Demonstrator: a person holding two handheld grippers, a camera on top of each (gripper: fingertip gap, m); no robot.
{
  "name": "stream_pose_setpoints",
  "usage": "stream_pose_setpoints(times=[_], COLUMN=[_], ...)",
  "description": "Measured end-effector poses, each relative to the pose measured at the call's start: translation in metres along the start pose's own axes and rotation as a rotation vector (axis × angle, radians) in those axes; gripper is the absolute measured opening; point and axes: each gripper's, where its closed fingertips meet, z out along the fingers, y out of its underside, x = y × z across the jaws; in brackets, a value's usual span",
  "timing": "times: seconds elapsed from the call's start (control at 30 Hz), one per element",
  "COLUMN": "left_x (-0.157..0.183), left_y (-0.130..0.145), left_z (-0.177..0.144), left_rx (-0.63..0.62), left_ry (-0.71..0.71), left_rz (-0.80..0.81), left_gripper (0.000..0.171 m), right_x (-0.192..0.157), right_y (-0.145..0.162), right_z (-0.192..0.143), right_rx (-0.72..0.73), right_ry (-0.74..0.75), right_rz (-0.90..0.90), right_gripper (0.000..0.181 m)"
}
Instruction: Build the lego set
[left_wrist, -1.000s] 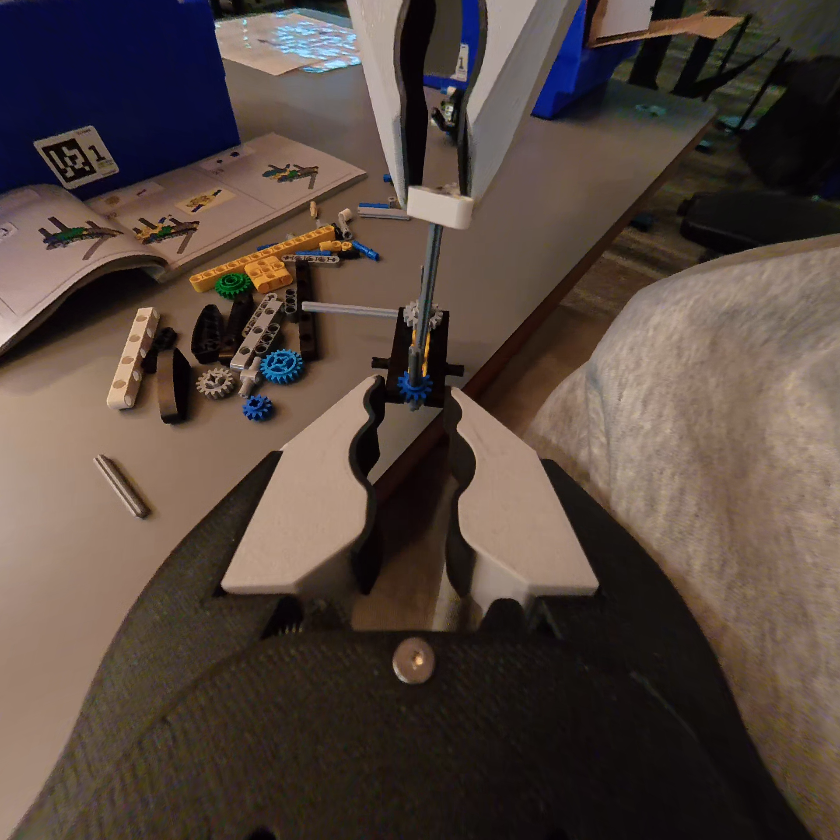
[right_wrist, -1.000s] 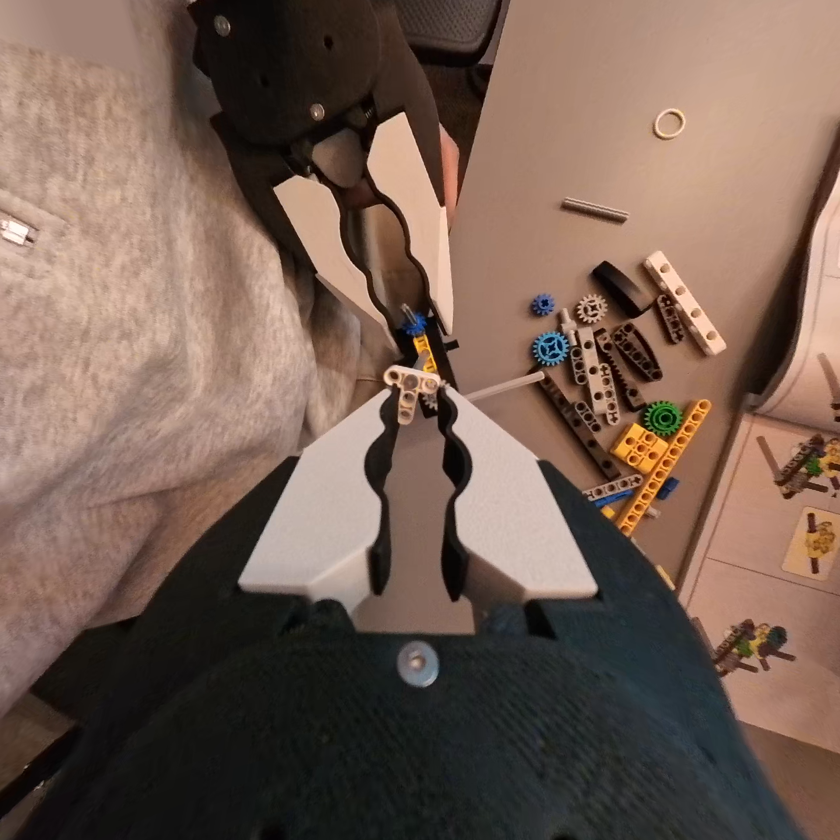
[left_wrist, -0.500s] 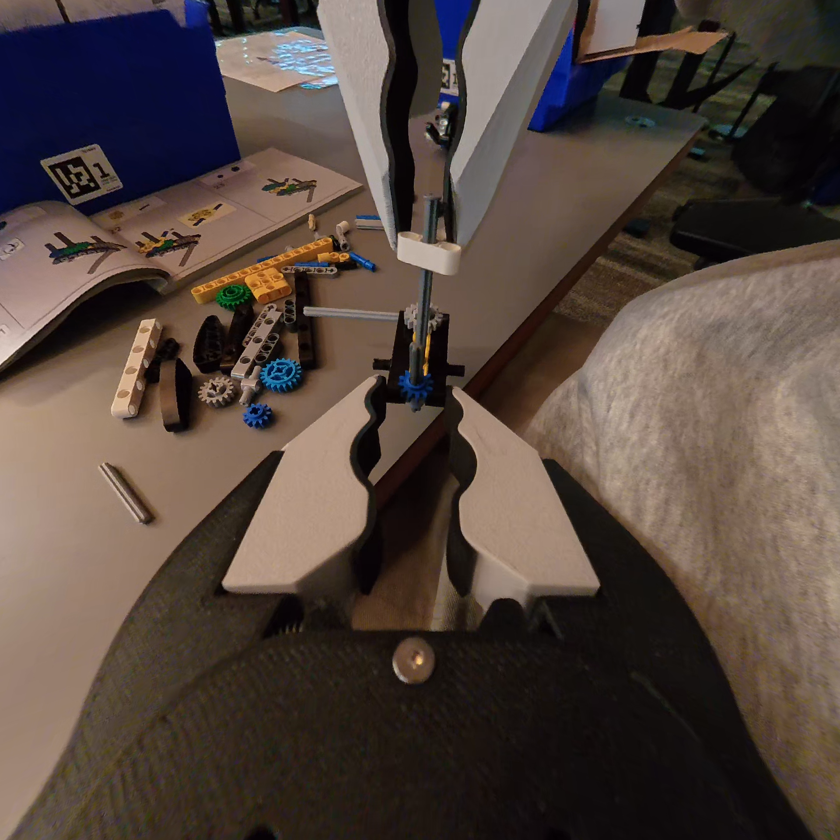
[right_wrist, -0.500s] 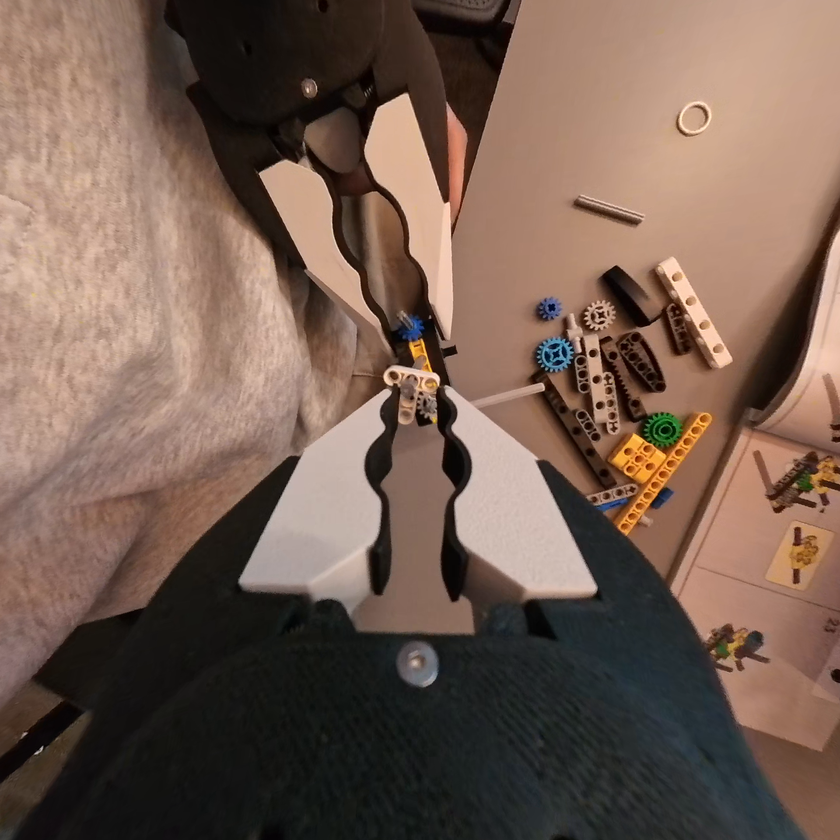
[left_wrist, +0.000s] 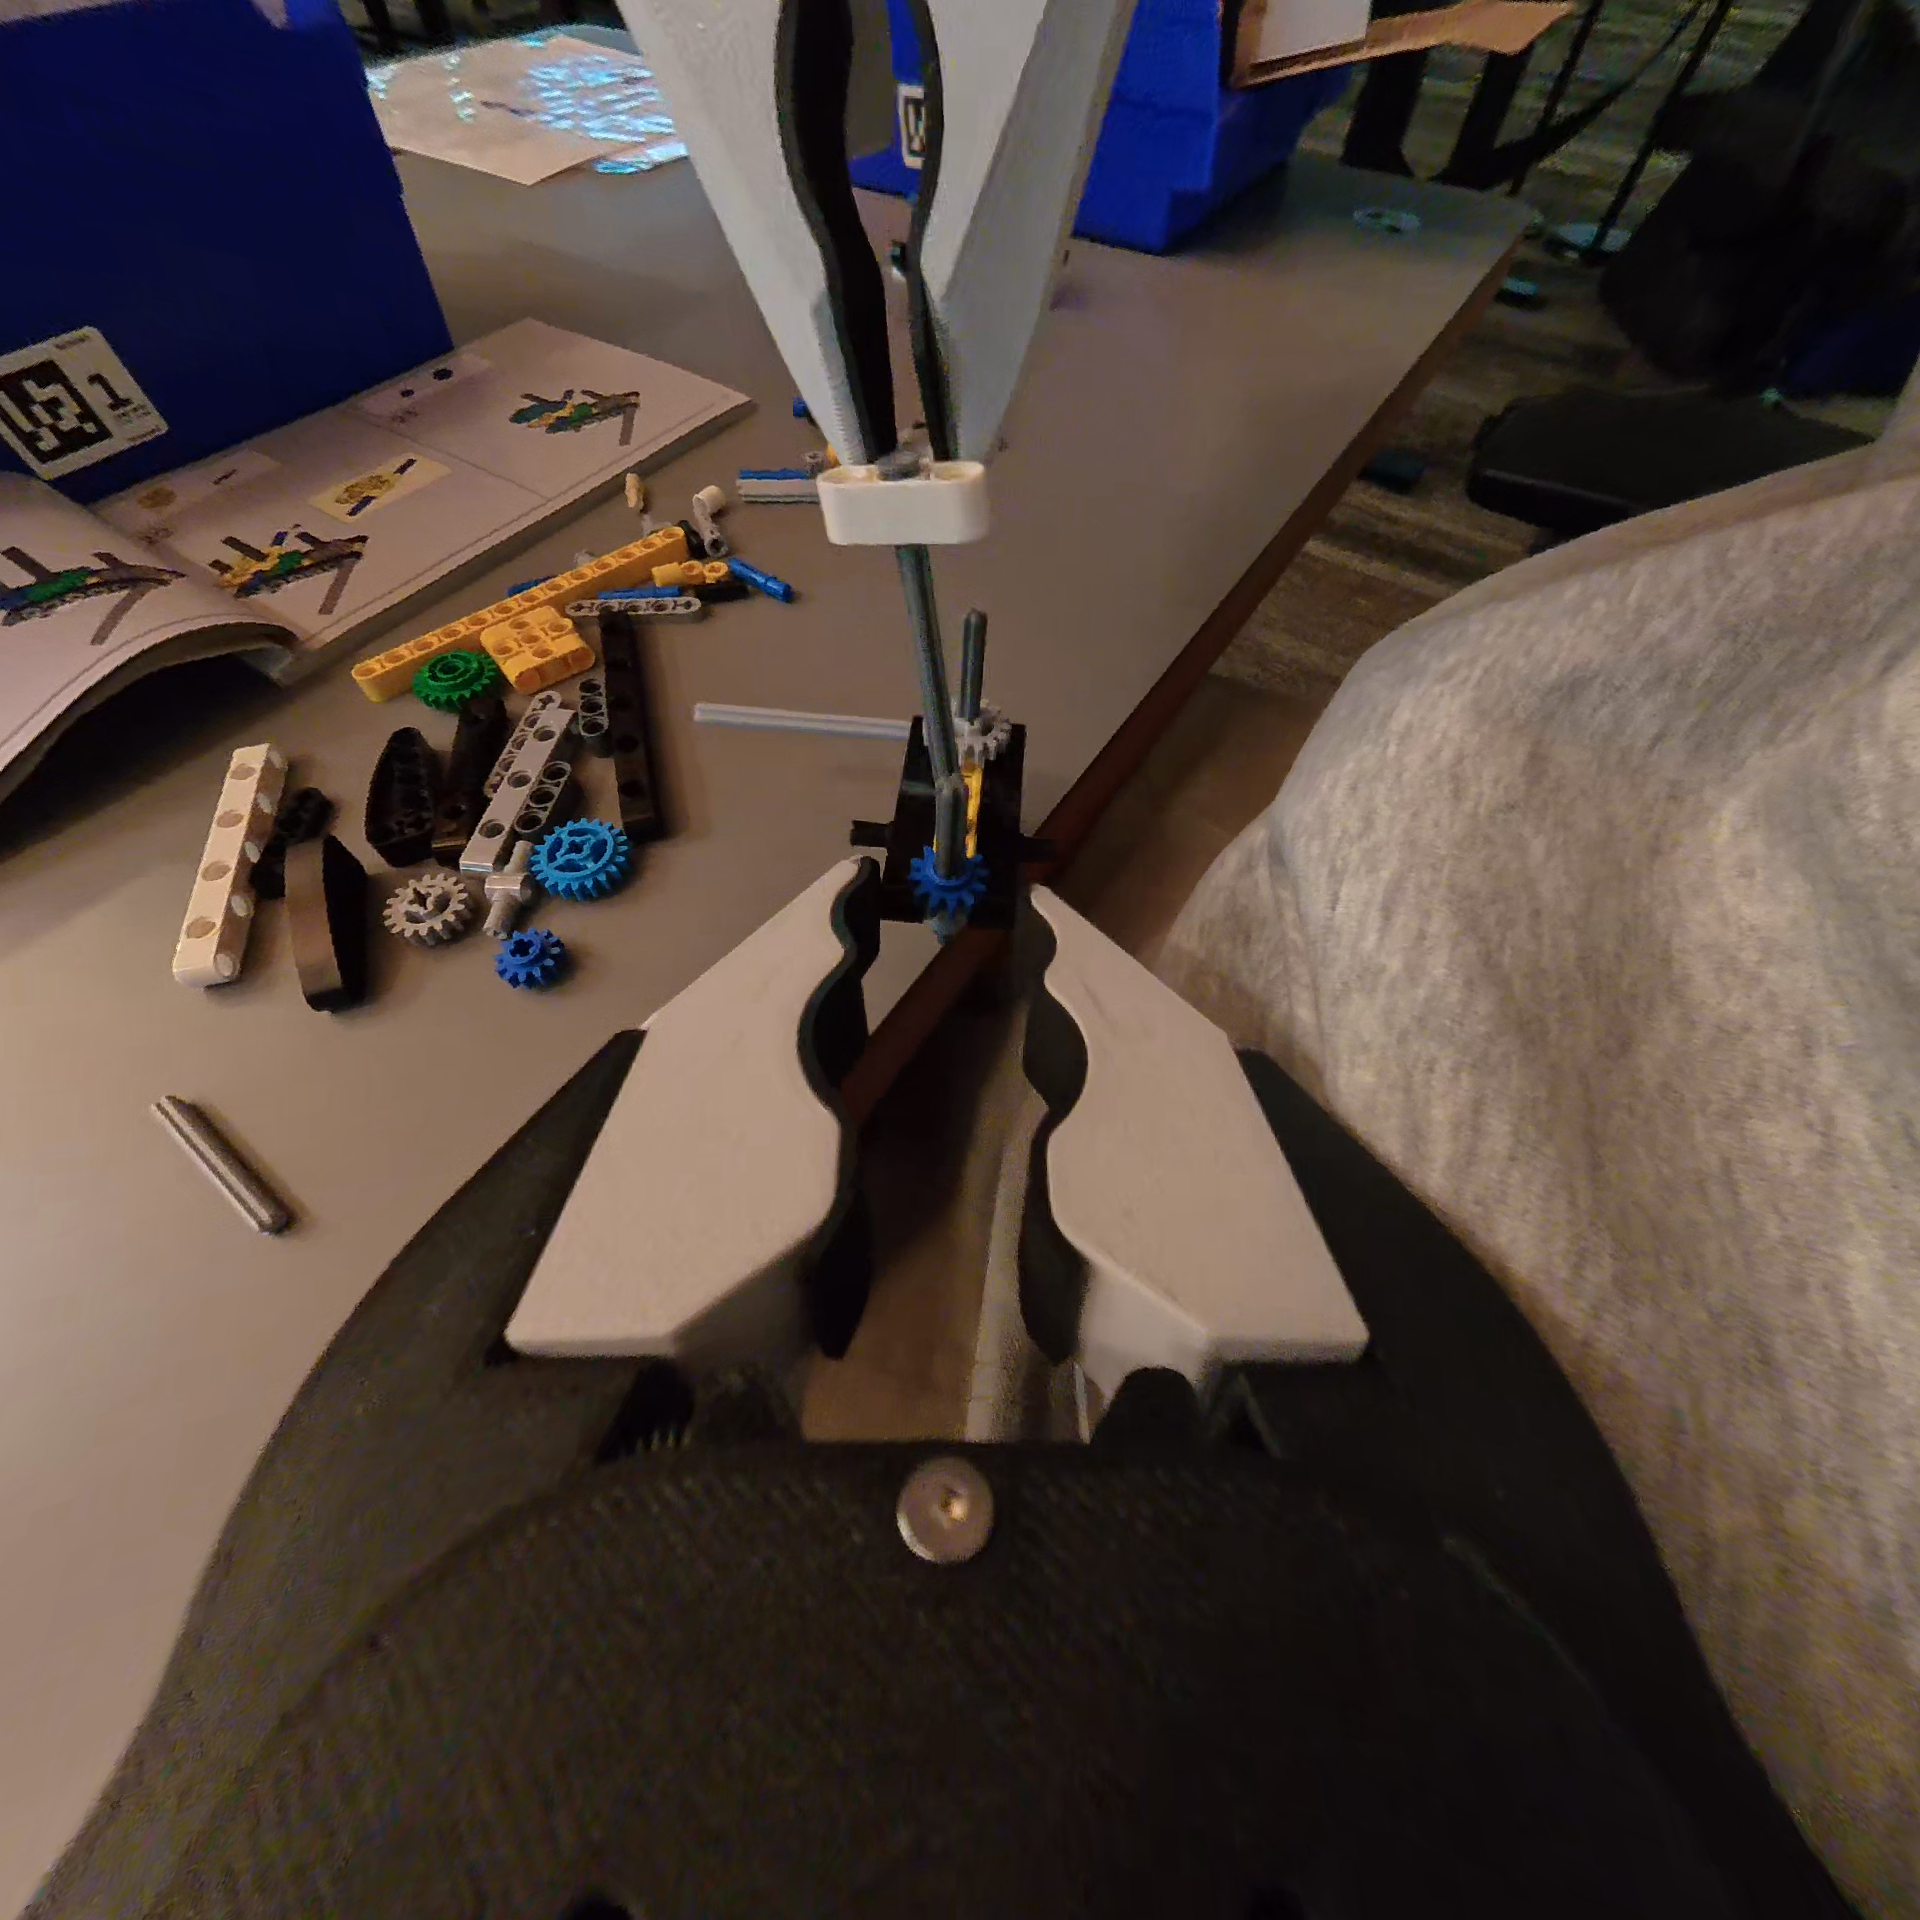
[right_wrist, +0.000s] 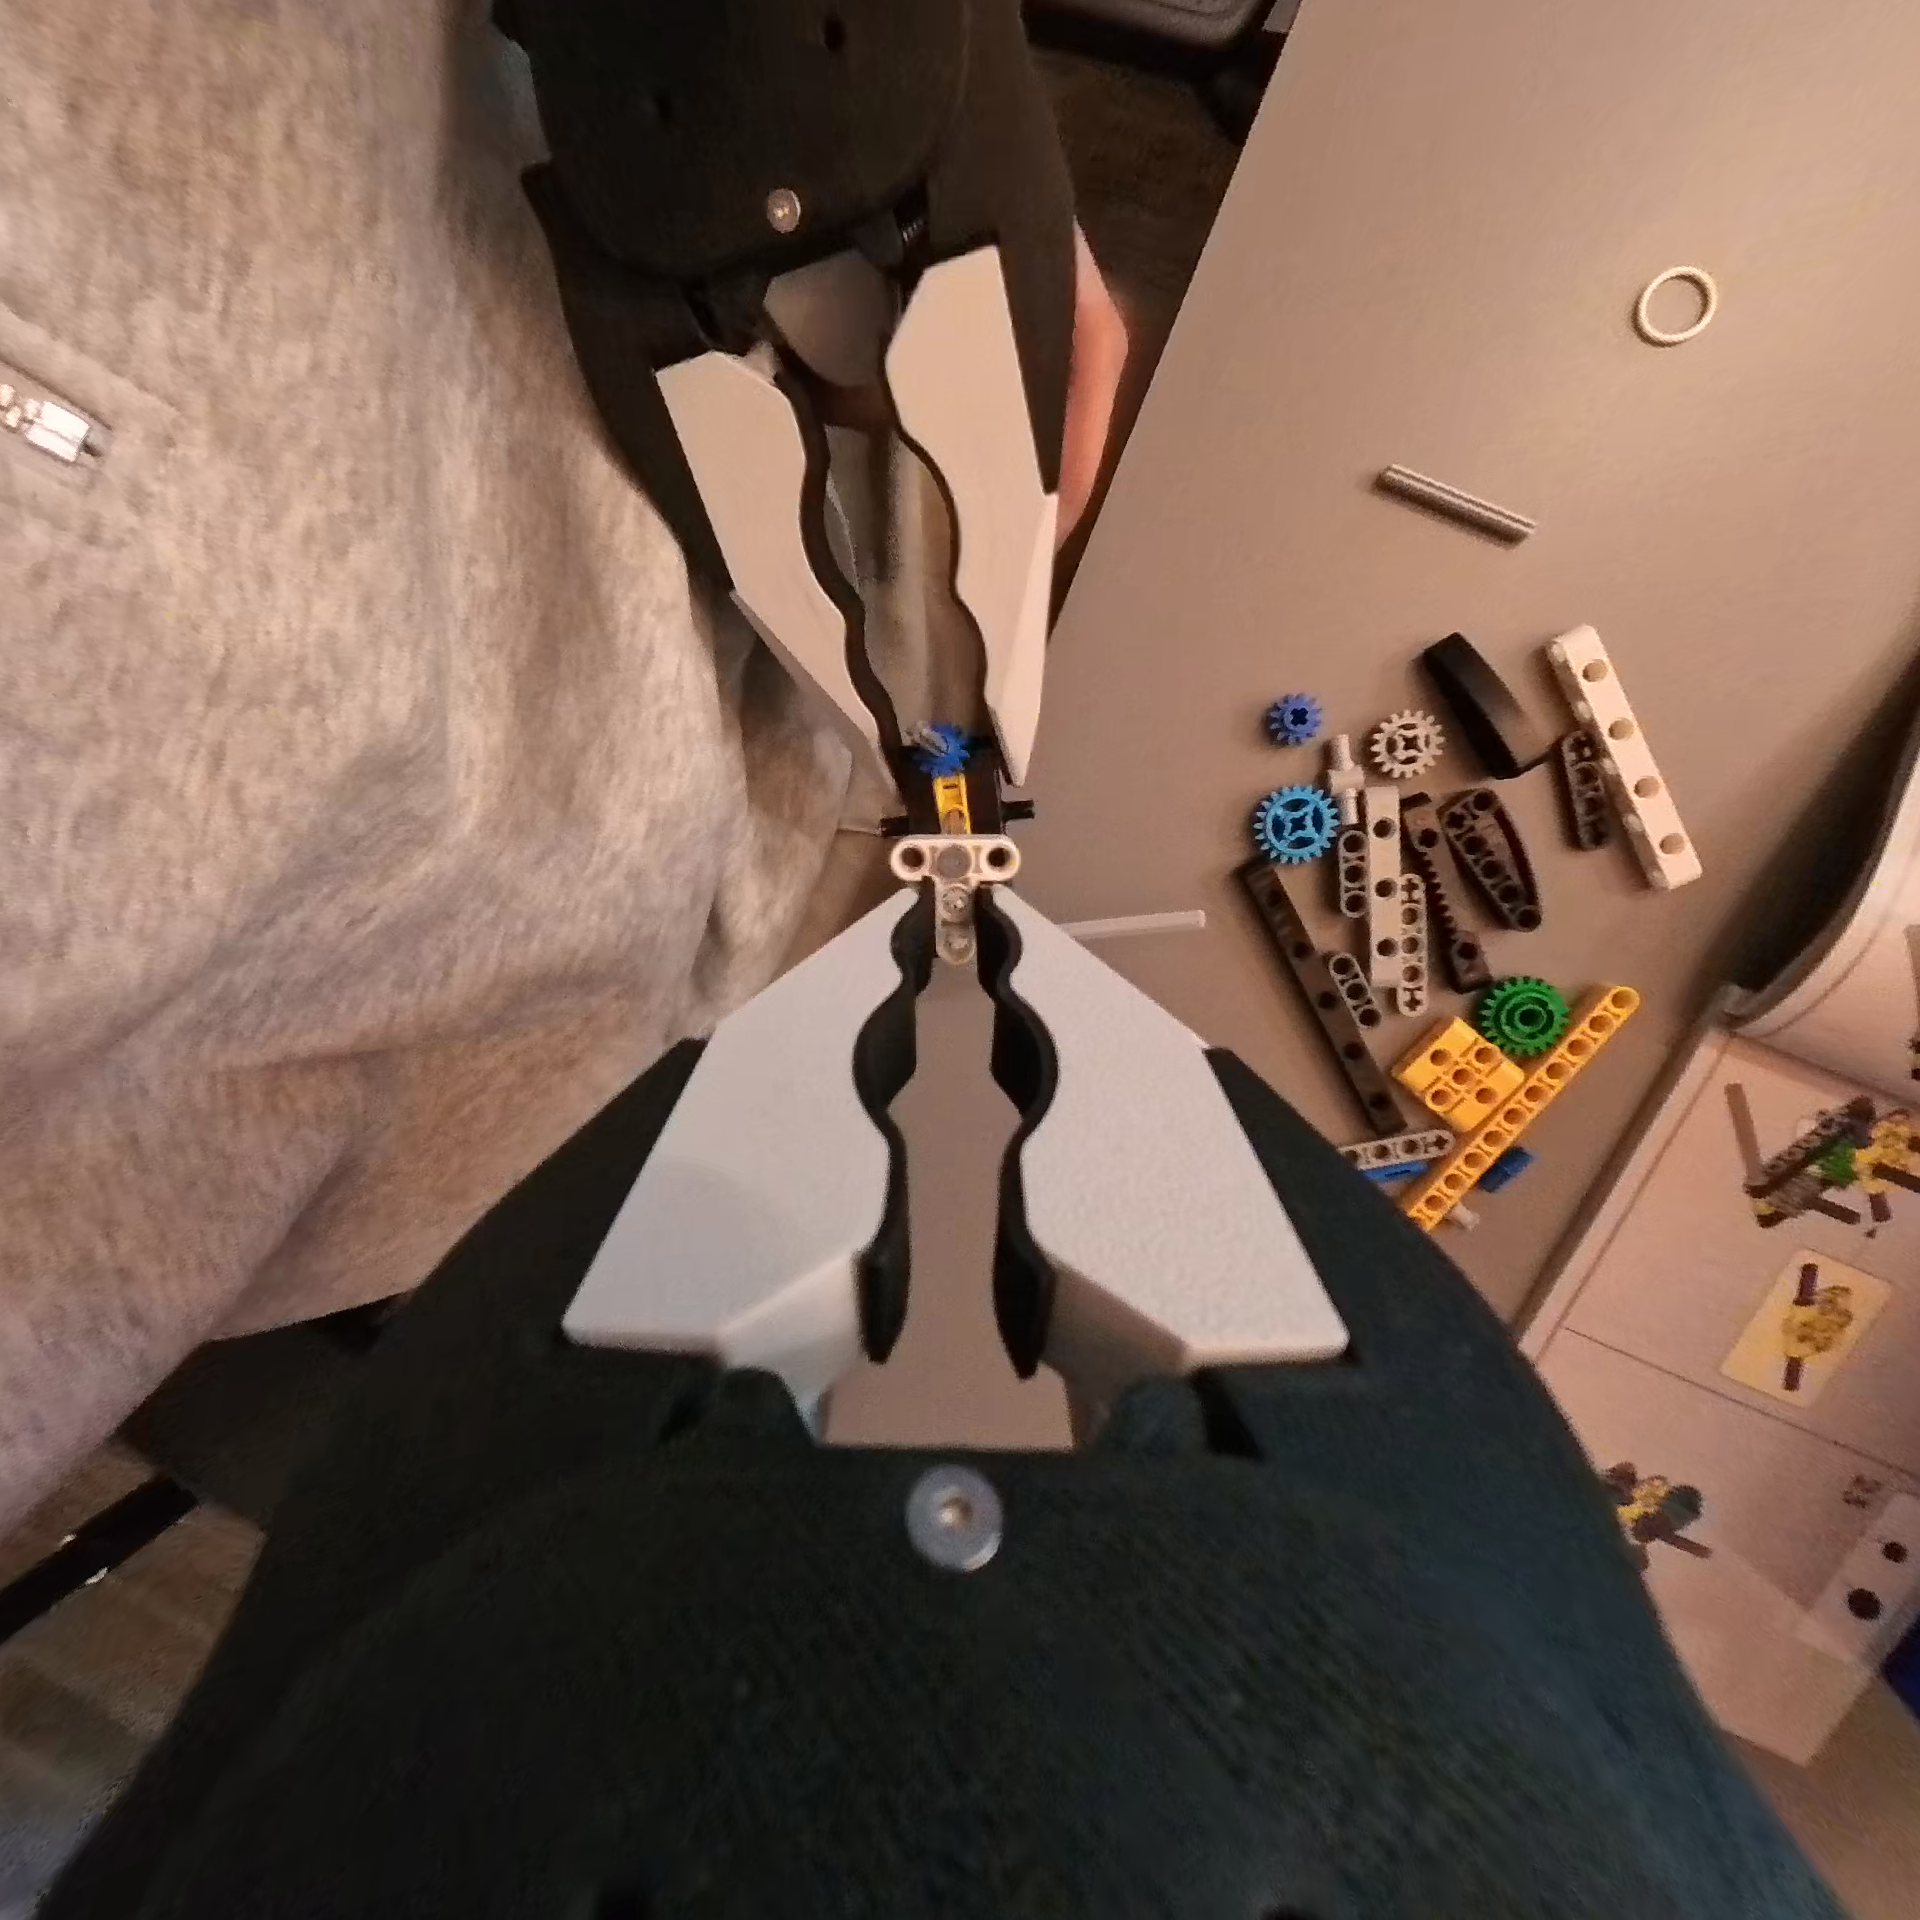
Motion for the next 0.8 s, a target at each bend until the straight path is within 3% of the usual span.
stream_pose_setpoints(times=[0.8], left_x=[-0.0051], left_y=[0.0009], left_z=[-0.0019], left_rx=[-0.005], left_ry=[-0.012], left_rz=[-0.035], left_gripper=[0.023], right_x=[0.0034], right_y=[0.0018], right_z=[-0.0013], right_rx=[0.020], right_ry=[0.019], right_rz=[0.013], right_gripper=[0.005])
